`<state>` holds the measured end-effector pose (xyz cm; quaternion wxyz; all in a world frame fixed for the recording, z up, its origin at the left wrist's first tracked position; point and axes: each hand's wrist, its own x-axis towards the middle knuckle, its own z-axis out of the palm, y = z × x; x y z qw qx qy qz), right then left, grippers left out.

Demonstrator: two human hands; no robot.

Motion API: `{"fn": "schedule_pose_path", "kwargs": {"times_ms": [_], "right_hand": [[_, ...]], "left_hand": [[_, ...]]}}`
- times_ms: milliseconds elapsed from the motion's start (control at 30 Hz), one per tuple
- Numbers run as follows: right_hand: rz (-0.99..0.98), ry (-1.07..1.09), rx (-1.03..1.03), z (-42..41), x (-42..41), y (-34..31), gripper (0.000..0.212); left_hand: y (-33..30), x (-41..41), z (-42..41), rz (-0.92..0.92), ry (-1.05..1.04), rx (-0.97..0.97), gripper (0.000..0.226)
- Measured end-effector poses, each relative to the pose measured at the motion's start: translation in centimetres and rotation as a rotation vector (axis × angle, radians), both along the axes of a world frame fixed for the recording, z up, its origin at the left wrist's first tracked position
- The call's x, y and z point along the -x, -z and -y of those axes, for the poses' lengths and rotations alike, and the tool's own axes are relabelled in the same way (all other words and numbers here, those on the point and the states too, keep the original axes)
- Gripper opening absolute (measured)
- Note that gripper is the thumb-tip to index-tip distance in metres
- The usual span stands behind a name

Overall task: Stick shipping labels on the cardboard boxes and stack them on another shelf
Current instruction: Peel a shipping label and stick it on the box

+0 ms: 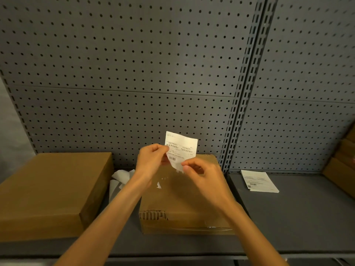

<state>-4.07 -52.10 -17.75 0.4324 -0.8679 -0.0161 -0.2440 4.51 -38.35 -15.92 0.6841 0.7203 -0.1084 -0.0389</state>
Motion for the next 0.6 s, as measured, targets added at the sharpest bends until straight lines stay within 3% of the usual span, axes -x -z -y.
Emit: {"fn": "schedule_pose_path", "kwargs": {"times_ms": [267,600], "right_hand": [[0.037,0.298,-0.145,3.4,-0.9,-0.4,0.014],[-0.066,0.243,-0.264,4.5,-1.1,0.6,0.014]], "left_hand": [[-1.1,0.3,0.3,0.013,0.073,0.028,0.020],[0.8,0.0,1.1,0.050,0.082,-0.050,0.017]]}}
